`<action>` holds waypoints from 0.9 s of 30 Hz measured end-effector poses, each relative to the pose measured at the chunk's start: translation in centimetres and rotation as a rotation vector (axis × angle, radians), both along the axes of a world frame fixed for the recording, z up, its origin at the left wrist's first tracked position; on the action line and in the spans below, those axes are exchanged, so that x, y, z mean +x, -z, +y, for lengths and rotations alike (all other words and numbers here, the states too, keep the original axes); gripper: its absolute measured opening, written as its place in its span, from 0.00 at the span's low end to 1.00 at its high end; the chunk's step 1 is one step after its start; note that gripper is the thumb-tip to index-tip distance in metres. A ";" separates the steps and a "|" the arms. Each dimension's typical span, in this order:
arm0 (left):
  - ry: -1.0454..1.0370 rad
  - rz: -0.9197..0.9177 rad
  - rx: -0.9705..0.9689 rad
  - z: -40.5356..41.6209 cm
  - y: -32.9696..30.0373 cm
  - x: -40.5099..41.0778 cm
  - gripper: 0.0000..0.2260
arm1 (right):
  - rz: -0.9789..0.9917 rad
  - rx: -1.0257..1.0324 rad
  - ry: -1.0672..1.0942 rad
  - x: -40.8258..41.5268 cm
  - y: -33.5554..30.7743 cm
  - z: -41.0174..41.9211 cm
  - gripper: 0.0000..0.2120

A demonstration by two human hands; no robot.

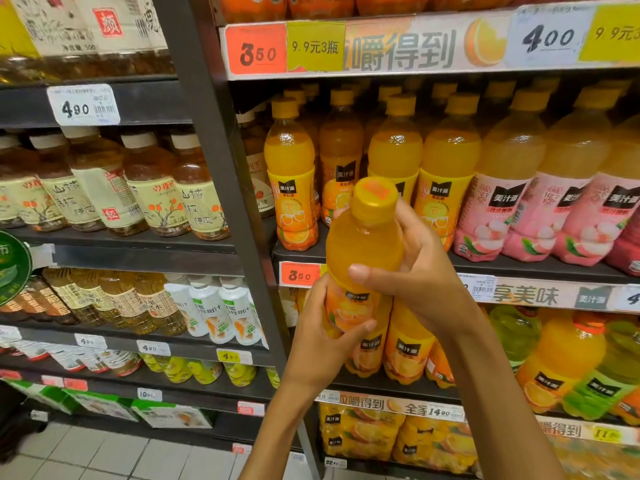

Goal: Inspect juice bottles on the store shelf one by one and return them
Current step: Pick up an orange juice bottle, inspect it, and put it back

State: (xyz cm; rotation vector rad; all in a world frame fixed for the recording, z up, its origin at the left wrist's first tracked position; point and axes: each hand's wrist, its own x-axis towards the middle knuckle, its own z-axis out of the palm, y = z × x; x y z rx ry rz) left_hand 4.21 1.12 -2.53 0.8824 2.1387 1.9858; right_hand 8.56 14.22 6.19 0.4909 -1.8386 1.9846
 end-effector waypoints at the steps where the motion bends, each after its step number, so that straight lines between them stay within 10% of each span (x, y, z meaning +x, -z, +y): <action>1: -0.001 0.013 -0.007 0.0 -0.1 -0.2 0.28 | 0.000 0.010 -0.011 0.1 0.0 0.1 0.28; 27: -0.226 0.099 0.071 2.4 -2.0 -4.5 0.32 | 0.078 -0.024 0.251 -5.3 -2.8 0.4 0.23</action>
